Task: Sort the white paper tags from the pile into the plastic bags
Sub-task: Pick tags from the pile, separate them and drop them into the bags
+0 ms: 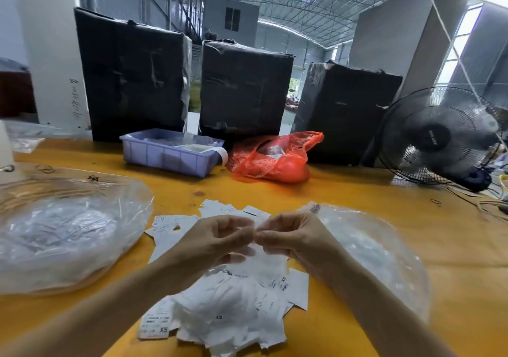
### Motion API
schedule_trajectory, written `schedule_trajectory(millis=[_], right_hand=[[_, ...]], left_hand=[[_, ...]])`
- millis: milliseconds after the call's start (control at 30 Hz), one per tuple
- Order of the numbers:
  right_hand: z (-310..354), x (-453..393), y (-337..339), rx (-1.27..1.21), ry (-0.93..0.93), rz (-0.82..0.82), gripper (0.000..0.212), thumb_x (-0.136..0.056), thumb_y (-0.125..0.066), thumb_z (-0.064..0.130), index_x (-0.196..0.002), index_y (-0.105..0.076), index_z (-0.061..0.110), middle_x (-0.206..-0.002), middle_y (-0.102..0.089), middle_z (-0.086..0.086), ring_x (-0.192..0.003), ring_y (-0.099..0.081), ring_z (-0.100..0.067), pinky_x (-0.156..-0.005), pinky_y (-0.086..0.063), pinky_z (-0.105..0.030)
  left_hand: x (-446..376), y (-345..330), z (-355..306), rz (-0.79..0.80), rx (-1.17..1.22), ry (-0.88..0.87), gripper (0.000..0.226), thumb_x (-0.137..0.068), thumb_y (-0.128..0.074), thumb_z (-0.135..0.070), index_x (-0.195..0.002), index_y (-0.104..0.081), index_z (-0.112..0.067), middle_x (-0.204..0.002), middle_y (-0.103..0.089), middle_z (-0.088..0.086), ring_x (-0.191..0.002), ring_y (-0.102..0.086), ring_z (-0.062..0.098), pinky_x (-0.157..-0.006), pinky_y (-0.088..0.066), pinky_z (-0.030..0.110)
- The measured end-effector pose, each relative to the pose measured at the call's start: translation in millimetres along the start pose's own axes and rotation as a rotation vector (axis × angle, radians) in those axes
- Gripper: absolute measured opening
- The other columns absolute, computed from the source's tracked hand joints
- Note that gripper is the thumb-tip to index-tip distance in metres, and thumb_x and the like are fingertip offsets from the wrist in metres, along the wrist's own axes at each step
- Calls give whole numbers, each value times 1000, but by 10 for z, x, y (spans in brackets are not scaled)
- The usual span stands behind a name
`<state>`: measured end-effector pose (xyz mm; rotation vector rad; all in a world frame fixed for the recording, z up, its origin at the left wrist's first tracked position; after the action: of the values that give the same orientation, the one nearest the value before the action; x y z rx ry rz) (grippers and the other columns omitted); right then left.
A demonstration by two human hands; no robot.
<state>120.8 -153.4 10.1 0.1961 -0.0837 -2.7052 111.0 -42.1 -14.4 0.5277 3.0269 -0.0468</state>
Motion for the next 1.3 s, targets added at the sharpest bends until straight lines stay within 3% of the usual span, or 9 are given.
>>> schedule_trajectory(millis=[133, 367, 500, 700, 900, 1000, 1133, 1200, 1300], right_hand=[[-127, -97, -90, 30, -48, -21, 19, -53, -79, 26, -64, -71, 13, -62, -65, -1, -58, -62, -9, -60, -51, -19], [-363, -192, -87, 51, -131, -17, 22, -59, -77, 26, -62, -64, 9, -55, -59, 0, -52, -57, -9, -58, -50, -21], [-292, -156, -5, 40, -123, -44, 16, -72, -72, 18, -71, -68, 3, -58, -64, -4, -51, -58, -11, -56, -51, -20], [493, 82, 1146, 549, -10, -360, 7, -79, -70, 10, -72, -69, 8, -61, -67, -3, -53, -62, -8, -51, -52, -16], [-223, 346, 1817, 1012, -574, -291, 1, -82, -70, 4, -82, -70, 2, -71, -71, -13, -68, -70, -24, -60, -58, -28], [-339, 344, 1736, 1198, -707, -175, 39, -82, -73, 25, -115, -62, 8, -98, -70, -8, -80, -67, -16, -69, -55, -24], [396, 236, 1588, 1600, -419, -375, 55, -81, -69, 44, -125, -58, 12, -119, -63, -5, -104, -59, -20, -86, -48, -30], [718, 224, 1269, 1405, -80, -519, 47, -79, -71, 43, -115, -63, 14, -103, -68, -4, -90, -62, -19, -77, -51, -32], [556, 106, 542, 812, 54, -261, 60, -65, -71, 50, -113, -63, 15, -94, -67, 7, -82, -65, -6, -67, -52, -18]], left_hand=[[-14, 137, 93, -106, 15, 41, 45, -53, -82, -29, -92, -73, -9, -85, -74, 5, -76, -71, 17, -66, -55, 19], [-37, 354, 227, -249, 46, 66, 16, -63, -79, -2, -77, -71, 1, -64, -67, 9, -55, -61, 12, -52, -48, 17], [-24, 418, 279, -305, 113, 83, 14, -62, -77, -5, -73, -71, 1, -67, -69, 14, -53, -61, 14, -50, -48, 17], [-58, 478, 323, -328, 236, 112, 3, -79, -69, -2, -79, -71, 0, -70, -72, 13, -50, -61, 11, -49, -51, 17], [-51, 399, 348, -280, 199, 150, 19, -64, -76, -15, -80, -75, -3, -82, -75, 10, -59, -66, 11, -56, -54, 17], [-21, 410, 343, -288, 157, 168, 36, -56, -79, -18, -86, -74, 2, -75, -72, 8, -57, -65, 8, -52, -49, 15], [-10, 440, 354, -311, 175, 191, 39, -54, -81, -20, -85, -72, 2, -68, -68, 4, -53, -61, 5, -49, -46, 15], [-19, 424, 367, -309, 221, 197, 32, -54, -80, -18, -79, -69, -2, -59, -61, 1, -48, -53, 6, -47, -43, 15], [-37, 390, 385, -312, 312, 194, 25, -55, -77, -16, -71, -59, -9, -52, -50, -1, -47, -43, 8, -43, -39, 15]])
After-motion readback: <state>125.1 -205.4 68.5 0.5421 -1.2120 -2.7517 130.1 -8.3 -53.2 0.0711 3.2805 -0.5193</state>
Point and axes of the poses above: each hand's wrist, its own x-axis away from the middle knuckle, its own y-axis out of the back of the hand, z = x × y, the point moved 10 cm from there along -x, towards the middle knuckle
